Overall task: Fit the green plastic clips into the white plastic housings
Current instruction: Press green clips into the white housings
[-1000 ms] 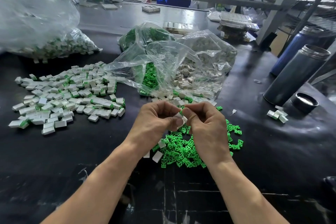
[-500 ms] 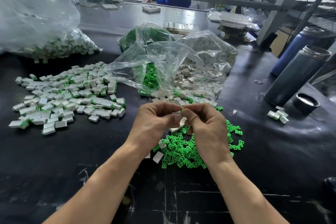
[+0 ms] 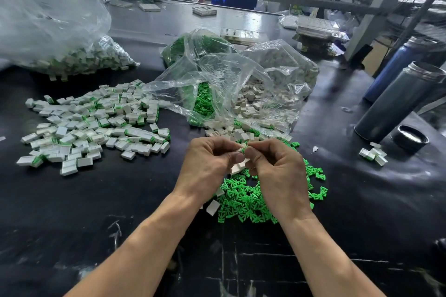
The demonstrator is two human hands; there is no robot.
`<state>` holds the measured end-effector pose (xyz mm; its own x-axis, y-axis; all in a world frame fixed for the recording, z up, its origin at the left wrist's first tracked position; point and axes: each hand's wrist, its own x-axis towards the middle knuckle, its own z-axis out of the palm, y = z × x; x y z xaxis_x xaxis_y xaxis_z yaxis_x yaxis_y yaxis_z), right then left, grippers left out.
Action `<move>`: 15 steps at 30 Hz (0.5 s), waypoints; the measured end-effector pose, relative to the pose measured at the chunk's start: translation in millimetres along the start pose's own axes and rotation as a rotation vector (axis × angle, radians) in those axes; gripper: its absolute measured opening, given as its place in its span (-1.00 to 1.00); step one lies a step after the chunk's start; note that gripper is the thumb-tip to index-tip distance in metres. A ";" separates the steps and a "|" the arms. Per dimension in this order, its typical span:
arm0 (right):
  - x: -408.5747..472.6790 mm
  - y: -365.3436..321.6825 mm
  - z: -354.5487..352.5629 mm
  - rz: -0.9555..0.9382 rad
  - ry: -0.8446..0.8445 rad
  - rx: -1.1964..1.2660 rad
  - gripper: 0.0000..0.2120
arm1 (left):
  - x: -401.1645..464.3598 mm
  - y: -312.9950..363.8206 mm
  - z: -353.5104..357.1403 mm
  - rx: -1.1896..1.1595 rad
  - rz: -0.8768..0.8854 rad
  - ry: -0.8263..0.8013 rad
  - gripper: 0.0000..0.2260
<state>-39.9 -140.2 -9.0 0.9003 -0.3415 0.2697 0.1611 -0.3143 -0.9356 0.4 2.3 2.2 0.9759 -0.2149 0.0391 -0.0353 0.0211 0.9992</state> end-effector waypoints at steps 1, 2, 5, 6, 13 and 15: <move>-0.5 -0.4 0.7 0.005 -0.001 0.016 -0.83 | -0.2 -0.6 0.7 -0.005 -0.005 0.011 -0.93; -0.9 -1.1 1.1 0.012 -0.001 0.034 -0.82 | -0.8 -0.8 1.3 -0.010 -0.009 0.022 -0.92; -0.9 -3.2 0.8 0.061 0.012 0.108 -0.85 | -2.1 0.0 4.5 -0.032 -0.030 0.040 -0.87; -0.9 -3.6 0.7 0.082 0.015 0.135 -0.88 | -2.7 0.1 5.2 -0.042 -0.036 0.043 -0.85; -1.0 -5.6 0.0 0.077 -0.024 0.144 -0.88 | -3.6 0.3 4.4 -0.036 -0.027 0.048 -0.89; -0.5 -6.1 -0.8 0.073 -0.034 0.133 -0.87 | -3.5 0.7 3.7 0.001 -0.009 0.040 -0.91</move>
<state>-41.7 -138.8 -3.2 0.9245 -0.3278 0.1945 0.1452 -0.1689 -0.9749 -3.9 -0.6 2.9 0.9839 -0.1763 0.0294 -0.0266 0.0182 0.9995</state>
